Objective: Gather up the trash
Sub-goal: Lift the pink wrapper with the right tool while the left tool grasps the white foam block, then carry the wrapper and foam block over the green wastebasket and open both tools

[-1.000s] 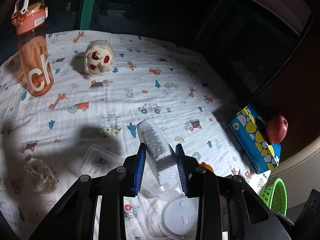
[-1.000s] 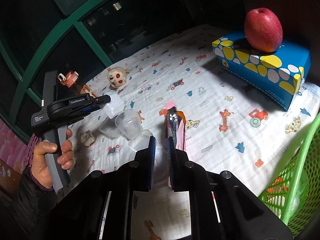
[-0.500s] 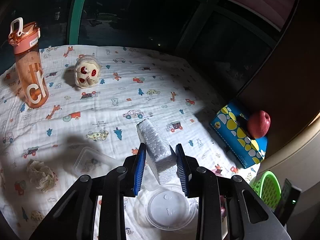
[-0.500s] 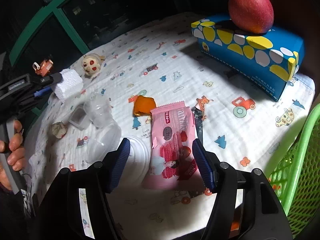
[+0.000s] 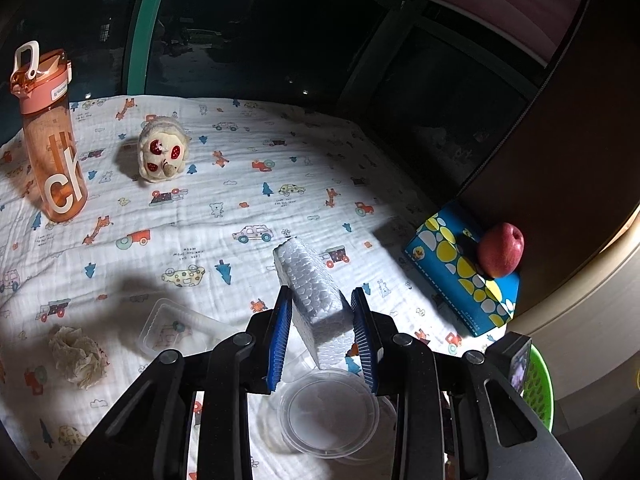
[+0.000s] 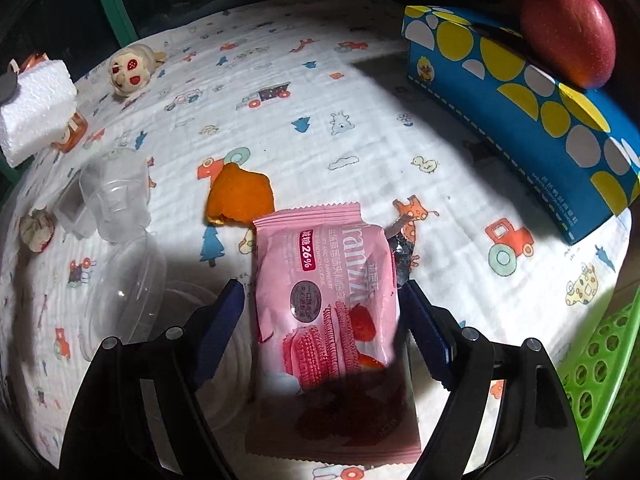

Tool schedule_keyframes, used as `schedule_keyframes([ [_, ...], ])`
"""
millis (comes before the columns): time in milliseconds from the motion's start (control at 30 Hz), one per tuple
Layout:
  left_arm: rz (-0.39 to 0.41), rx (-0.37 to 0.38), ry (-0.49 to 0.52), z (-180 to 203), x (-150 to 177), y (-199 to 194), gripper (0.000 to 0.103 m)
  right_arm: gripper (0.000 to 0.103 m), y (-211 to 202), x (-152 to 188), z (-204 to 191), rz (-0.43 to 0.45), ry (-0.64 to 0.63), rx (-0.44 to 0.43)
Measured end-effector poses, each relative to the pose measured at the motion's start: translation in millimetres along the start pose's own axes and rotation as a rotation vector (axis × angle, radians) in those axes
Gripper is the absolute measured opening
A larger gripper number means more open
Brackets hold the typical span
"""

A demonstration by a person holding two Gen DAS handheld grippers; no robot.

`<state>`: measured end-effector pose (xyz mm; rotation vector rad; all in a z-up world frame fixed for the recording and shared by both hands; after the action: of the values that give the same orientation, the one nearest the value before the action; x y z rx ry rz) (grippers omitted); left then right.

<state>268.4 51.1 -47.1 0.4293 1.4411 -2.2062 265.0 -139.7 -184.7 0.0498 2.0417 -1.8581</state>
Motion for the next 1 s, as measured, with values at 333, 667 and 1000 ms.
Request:
schedule_keyframes([
  [333, -0.004, 0.023, 0.031, 17, 6, -4, 0.03, 0.051, -14, 10, 4, 0.024, 0.003, -0.009],
  [667, -0.007, 0.098, 0.106, 73, 21, -13, 0.03, 0.049, -102, 35, 35, 0.203, 0.128, -0.115],
  [1000, -0.053, 0.19, 0.235, 162, 50, -4, 0.03, 0.051, -162, 91, 152, 0.272, 0.312, -0.043],
])
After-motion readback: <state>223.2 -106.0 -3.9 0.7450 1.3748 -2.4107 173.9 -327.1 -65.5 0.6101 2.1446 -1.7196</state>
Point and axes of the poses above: each gripper's, at about its wrist camera, not at the fingertips, and y roughly the way its jaws point, z to its right, x to its underside, the point moved 9 cm from there along y, roughly the way its jaws point, and after that the axes turned 10 degrees about -z, right-handed, at the moved point
